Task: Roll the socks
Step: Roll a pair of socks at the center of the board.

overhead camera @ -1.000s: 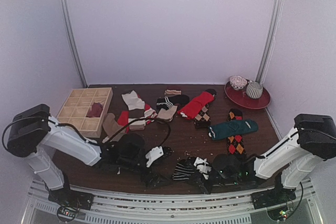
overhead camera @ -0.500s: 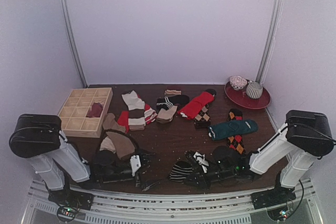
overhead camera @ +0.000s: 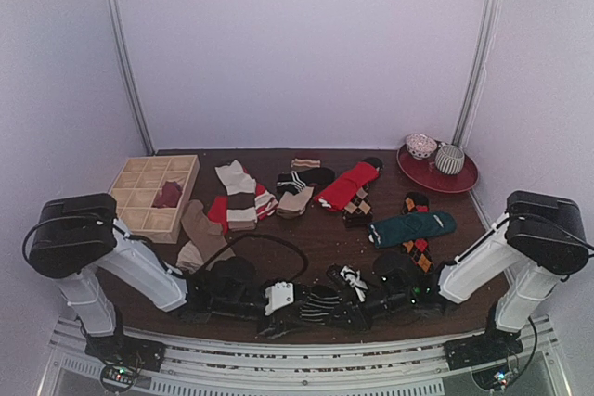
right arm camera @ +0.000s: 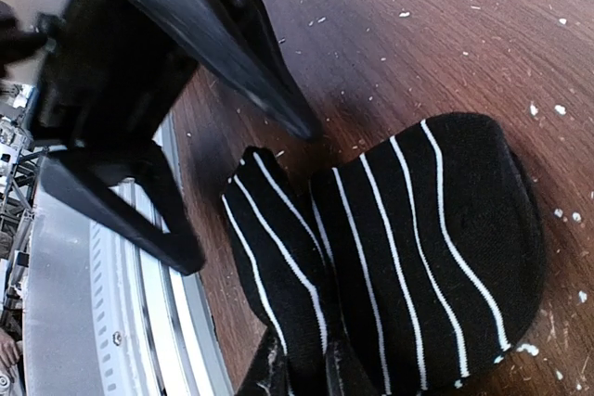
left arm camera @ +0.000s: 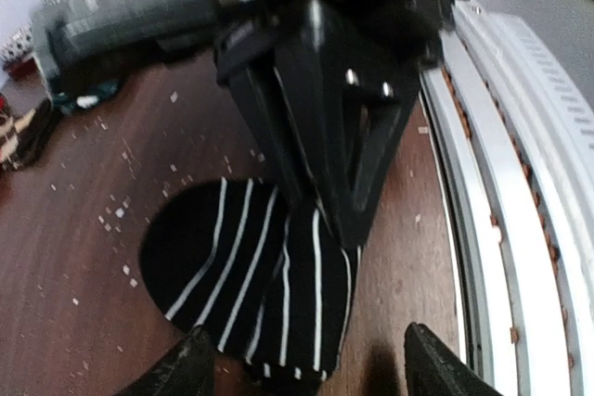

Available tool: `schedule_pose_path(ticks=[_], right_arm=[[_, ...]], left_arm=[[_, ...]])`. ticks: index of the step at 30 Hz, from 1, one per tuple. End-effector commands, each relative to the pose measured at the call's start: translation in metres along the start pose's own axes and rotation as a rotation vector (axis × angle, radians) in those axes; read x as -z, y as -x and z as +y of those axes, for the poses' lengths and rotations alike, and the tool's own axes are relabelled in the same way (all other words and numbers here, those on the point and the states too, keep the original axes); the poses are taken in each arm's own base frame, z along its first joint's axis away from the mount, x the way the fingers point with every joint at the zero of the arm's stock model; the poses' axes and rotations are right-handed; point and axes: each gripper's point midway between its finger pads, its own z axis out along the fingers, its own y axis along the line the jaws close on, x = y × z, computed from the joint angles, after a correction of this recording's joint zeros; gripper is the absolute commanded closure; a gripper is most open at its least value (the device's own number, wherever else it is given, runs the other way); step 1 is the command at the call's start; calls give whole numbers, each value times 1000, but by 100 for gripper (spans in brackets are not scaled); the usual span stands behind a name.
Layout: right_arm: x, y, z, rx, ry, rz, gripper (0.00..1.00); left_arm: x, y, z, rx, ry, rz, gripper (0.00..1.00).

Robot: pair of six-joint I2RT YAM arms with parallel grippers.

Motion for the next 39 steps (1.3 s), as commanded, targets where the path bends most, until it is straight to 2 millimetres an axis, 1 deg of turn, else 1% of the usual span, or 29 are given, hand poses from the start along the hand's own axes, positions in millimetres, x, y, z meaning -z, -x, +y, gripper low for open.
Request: schedule_pose_path(ticks=[1, 4, 7, 10, 13, 16, 17, 19, 21, 22, 23, 24, 26, 30, 31, 32, 33, 36, 39], right_arm=[[4, -56, -21, -87, -56, 194, 91], [4, -57, -21, -86, -54, 196, 91], [4, -59, -22, -90, -52, 201, 91], [3, -62, -23, -94, -53, 206, 91], [4, -63, -24, -98, -55, 209, 91], [4, -64, -25, -100, -58, 209, 91], [3, -63, -25, -101, -59, 208, 91], [3, -64, -25, -102, -56, 212, 91], [3, -65, -26, -103, -58, 214, 91], [3, -65, -26, -103, -60, 217, 91], [3, -65, -27, -103, -60, 217, 91], [3, -65, -26, -103, -58, 216, 91], [4, -66, -27, -106, -59, 218, 91], [2, -64, -27, -113, -55, 216, 90], [2, -63, -26, -112, -54, 214, 90], [2, -62, -26, -111, -53, 211, 90], [2, -60, -25, -107, -53, 205, 89], [3, -53, -26, -89, -63, 183, 84], [5, -39, -25, -43, -81, 138, 78]], left_arm=[[-5, -18, -7, 24, -37, 65, 30], [-11, -21, -5, 14, -32, 76, 30], [-13, -16, -1, 4, -18, 61, 30], [-11, -5, 1, -12, -2, 23, 30], [-5, 9, 3, -27, 14, -32, 31], [-5, 13, 3, -37, 9, -45, 39], [-7, 13, 2, -38, 0, -43, 45], [-12, 8, -2, -37, -27, -26, 50], [-17, 1, -5, -31, -48, -7, 51], [-19, -3, -7, -27, -56, 1, 53], [-20, -6, -9, -23, -64, 8, 58], [-21, -9, -10, -18, -69, 14, 65], [-24, -13, -10, -9, -73, 27, 71], [-25, -17, -10, 11, -74, 55, 85], [-25, -19, -10, 21, -74, 67, 90], [-24, -20, -9, 36, -69, 78, 97], [-22, -21, -8, 59, -60, 91, 100], [-20, -31, -7, 157, -50, 164, 100], [-19, -53, -13, 286, -66, 286, 100]])
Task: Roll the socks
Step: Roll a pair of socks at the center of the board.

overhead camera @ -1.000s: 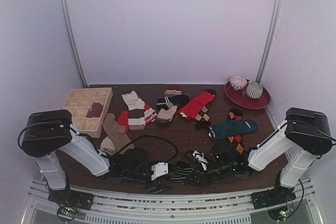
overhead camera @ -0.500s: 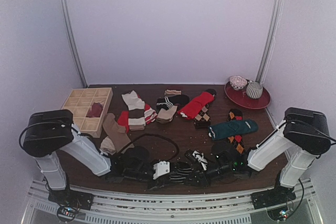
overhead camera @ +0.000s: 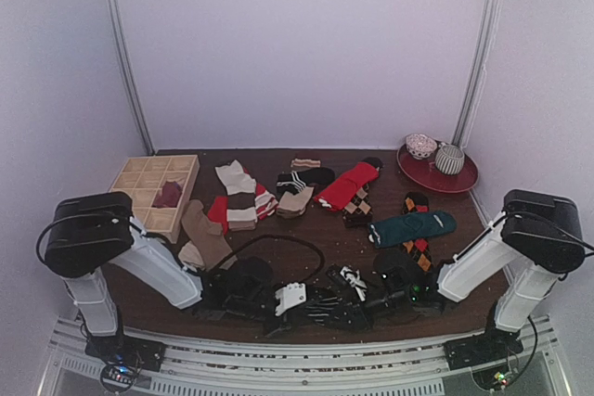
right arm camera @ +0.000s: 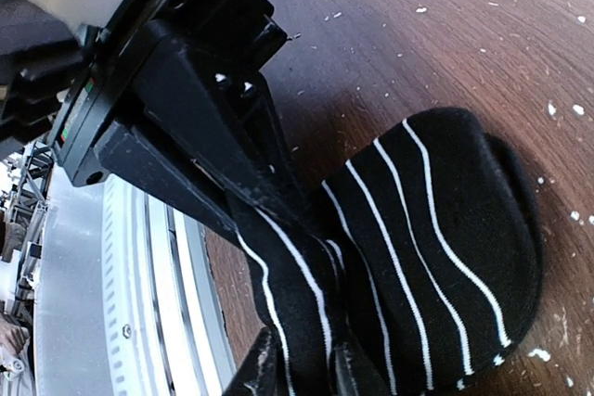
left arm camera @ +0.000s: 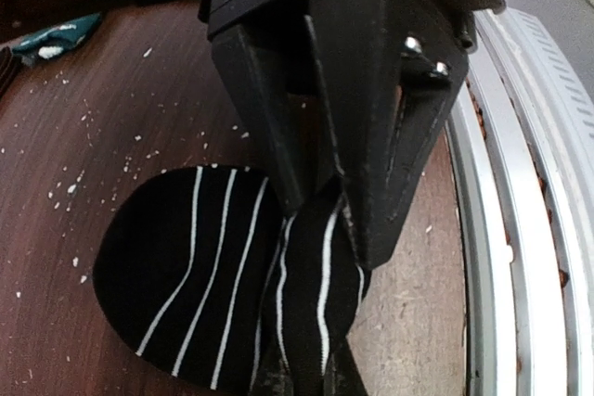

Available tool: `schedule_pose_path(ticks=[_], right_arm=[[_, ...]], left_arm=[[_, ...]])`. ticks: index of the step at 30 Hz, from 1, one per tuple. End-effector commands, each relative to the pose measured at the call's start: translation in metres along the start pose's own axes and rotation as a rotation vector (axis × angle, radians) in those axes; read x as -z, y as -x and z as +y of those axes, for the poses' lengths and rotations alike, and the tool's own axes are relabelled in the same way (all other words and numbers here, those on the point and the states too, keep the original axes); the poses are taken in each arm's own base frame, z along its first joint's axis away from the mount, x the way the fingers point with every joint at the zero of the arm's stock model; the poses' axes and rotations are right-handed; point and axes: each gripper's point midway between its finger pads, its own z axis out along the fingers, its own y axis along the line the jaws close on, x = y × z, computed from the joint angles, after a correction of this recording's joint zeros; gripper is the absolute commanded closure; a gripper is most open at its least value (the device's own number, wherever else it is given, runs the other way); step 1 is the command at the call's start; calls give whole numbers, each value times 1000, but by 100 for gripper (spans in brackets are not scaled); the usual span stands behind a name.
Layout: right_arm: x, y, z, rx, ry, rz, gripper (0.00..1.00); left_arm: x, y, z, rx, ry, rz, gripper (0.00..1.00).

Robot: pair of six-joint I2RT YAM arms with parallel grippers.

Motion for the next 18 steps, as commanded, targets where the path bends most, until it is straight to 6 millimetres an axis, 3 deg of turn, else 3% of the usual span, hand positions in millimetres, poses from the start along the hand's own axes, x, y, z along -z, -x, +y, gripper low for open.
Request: schedule_pose_path(ticks=[1, 7, 9, 14, 18], right_arm=[[8, -32, -25, -15, -133, 103, 77], [20, 15, -18, 221, -202, -43, 70], [26, 27, -11, 362, -247, -98, 60], [38, 36, 17, 799, -360, -197, 51], [17, 18, 11, 871, -360, -55, 49]], left_arm=[[-1, -44, -4, 238, -13, 211, 100], [6, -89, -12, 489, -86, 288, 100], [7, -103, -14, 533, -87, 319, 100], [8, -117, -18, 578, -111, 361, 100], [10, -121, -17, 584, -112, 373, 100]])
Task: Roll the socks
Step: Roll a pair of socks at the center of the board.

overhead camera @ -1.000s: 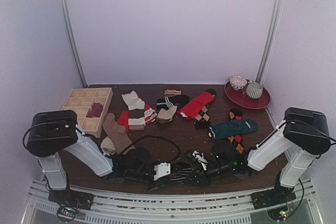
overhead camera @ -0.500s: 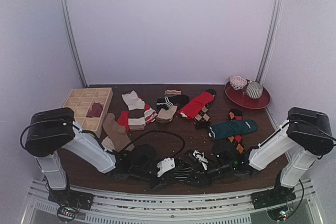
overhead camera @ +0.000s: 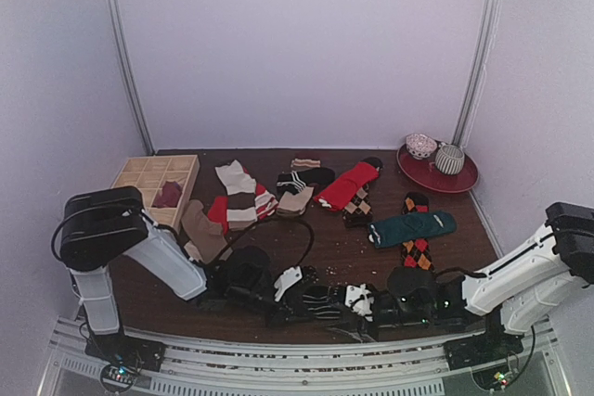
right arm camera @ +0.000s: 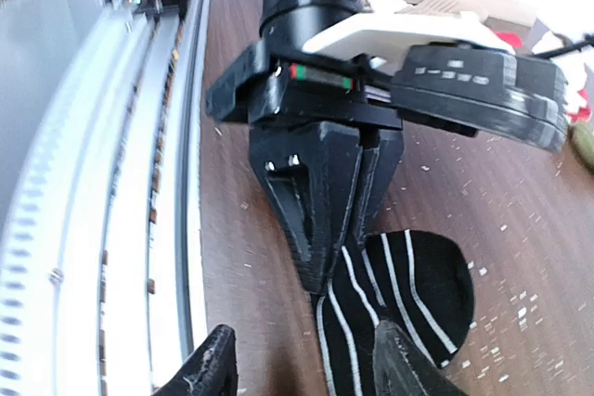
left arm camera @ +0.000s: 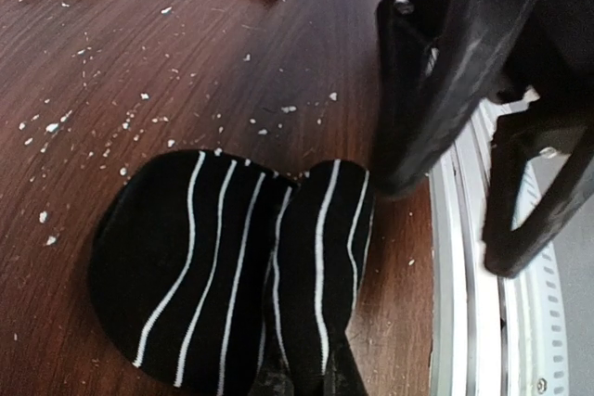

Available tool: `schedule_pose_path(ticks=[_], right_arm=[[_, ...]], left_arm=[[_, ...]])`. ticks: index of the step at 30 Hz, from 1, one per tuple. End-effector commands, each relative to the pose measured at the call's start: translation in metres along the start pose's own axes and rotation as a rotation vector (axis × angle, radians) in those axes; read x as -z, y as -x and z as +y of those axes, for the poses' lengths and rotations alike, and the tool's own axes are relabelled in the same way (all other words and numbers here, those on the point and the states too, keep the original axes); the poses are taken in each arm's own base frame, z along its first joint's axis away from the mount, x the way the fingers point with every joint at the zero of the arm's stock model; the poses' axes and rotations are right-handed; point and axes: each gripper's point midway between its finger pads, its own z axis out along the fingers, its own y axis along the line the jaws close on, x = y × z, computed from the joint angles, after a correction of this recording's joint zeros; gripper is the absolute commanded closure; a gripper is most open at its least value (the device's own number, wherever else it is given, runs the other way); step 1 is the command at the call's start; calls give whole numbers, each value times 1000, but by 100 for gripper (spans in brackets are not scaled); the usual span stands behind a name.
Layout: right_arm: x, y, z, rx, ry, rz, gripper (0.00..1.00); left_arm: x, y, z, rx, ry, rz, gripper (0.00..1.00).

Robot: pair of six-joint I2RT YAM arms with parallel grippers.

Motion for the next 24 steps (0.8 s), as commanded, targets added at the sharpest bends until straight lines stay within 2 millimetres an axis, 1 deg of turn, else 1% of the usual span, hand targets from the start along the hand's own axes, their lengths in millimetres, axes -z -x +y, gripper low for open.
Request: schedule_pose_path(ticks=[1, 3, 5, 7, 9, 10, 13, 16, 17, 18, 19, 20, 21, 22, 24], right_arm=[[-15, -22, -8, 209, -66, 126, 49], [-22, -30, -5, 220, -59, 165, 49], [-27, -34, -8, 220, -80, 191, 49], [-27, -34, -15, 219, -120, 193, 49], [-26, -33, -17, 219, -133, 190, 51], [-26, -33, -17, 214, -133, 193, 54], [-30, -42, -12, 170, -101, 244, 68], [-35, -59, -5, 72, -71, 314, 79], [-35, -63, -3, 33, -60, 321, 81], [-35, -66, -1, -8, -55, 326, 83], [-34, -68, 0, -56, -56, 330, 84], [-33, -70, 2, -99, -50, 336, 85], [-31, -72, 2, -149, -48, 337, 85], [-30, -72, 5, -205, -30, 338, 86], [-28, -72, 9, -310, 10, 338, 86]], left_arm=[[14, -116, 22, 216, 102, 354, 100], [15, -117, 22, 216, 100, 356, 100], [14, -118, 21, 217, 92, 357, 100], [14, -118, 21, 216, 89, 357, 100], [14, -118, 20, 213, 82, 358, 100], [13, -118, 20, 212, 80, 360, 100], [13, -116, 20, 200, 76, 355, 100], [14, -103, 21, 158, 91, 321, 100], [15, -95, 22, 134, 99, 301, 92], [16, -88, 24, 109, 119, 284, 77], [18, -80, 27, 80, 144, 270, 67], [21, -72, 32, 51, 181, 259, 60], [25, -61, 36, 17, 215, 241, 54], [29, -49, 37, -20, 241, 213, 51], [42, -18, 37, -101, 291, 124, 46]])
